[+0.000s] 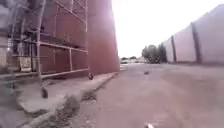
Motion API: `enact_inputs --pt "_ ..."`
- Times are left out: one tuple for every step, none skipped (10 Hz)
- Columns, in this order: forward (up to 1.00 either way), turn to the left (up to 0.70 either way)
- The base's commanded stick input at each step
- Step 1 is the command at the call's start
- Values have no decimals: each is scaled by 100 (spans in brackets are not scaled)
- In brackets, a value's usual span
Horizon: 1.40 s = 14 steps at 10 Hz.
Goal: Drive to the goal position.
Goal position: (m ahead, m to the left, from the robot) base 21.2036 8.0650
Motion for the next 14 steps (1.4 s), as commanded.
enact_inputs --pt "100 -40" --pt "100 -40" --pt "100 -40" --pt "100 -40" --pt "100 -40" --pt "100 -40" --pt "100 -40" --pt "100 0" --pt "100 0" --pt "100 0" --pt "100 12" --pt "100 37" --pt "100 40" --pt "100 40"
